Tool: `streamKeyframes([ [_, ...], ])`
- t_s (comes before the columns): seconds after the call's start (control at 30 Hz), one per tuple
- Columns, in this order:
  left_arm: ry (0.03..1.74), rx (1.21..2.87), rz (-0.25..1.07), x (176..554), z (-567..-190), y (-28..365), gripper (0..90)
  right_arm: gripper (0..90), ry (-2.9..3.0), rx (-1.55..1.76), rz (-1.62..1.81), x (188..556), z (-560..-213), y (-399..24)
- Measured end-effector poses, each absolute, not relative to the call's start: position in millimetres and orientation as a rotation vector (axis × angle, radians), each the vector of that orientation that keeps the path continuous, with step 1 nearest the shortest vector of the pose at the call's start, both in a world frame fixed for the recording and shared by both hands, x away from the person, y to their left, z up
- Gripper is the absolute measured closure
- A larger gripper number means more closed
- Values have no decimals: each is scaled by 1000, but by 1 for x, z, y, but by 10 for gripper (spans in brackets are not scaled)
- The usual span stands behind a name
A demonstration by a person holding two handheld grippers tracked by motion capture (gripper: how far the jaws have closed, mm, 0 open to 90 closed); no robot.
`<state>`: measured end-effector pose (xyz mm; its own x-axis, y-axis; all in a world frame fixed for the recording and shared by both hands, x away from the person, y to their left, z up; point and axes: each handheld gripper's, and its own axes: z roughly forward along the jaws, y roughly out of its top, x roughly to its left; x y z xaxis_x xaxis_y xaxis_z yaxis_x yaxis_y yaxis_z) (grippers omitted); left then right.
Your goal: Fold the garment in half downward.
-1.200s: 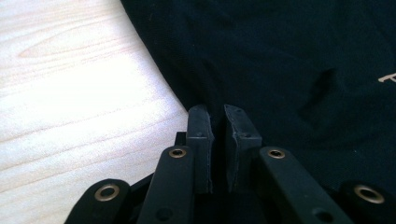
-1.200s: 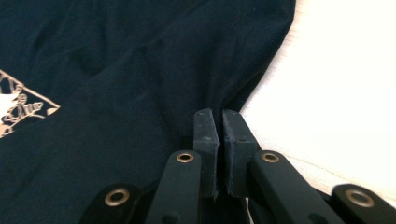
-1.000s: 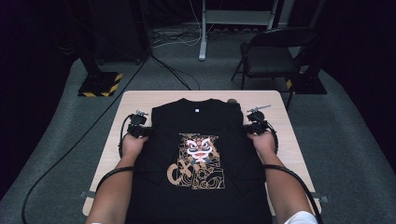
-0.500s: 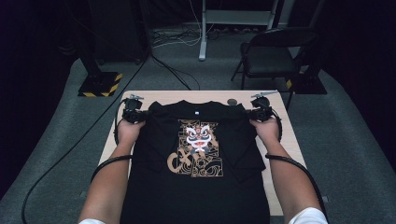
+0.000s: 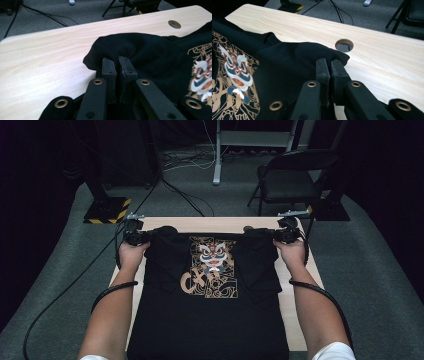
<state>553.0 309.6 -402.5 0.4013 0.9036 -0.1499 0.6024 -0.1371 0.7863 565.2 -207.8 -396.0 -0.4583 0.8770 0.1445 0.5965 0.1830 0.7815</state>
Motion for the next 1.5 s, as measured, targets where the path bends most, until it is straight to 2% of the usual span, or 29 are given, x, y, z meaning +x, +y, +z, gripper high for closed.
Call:
streamKeyframes([
  [0.13, 1287, 1851, 482, 555, -395, 306, 843, 861, 2125, 1390, 1152, 566, -394, -205],
  [0.63, 1209, 1811, 571, 561, -342, 305, 843, 860, 2042, 1305, 1220, 572, -345, -203],
  [1.5, 1176, 1821, 551, 530, -365, 310, 842, 858, 2075, 1206, 1242, 539, -350, -200],
])
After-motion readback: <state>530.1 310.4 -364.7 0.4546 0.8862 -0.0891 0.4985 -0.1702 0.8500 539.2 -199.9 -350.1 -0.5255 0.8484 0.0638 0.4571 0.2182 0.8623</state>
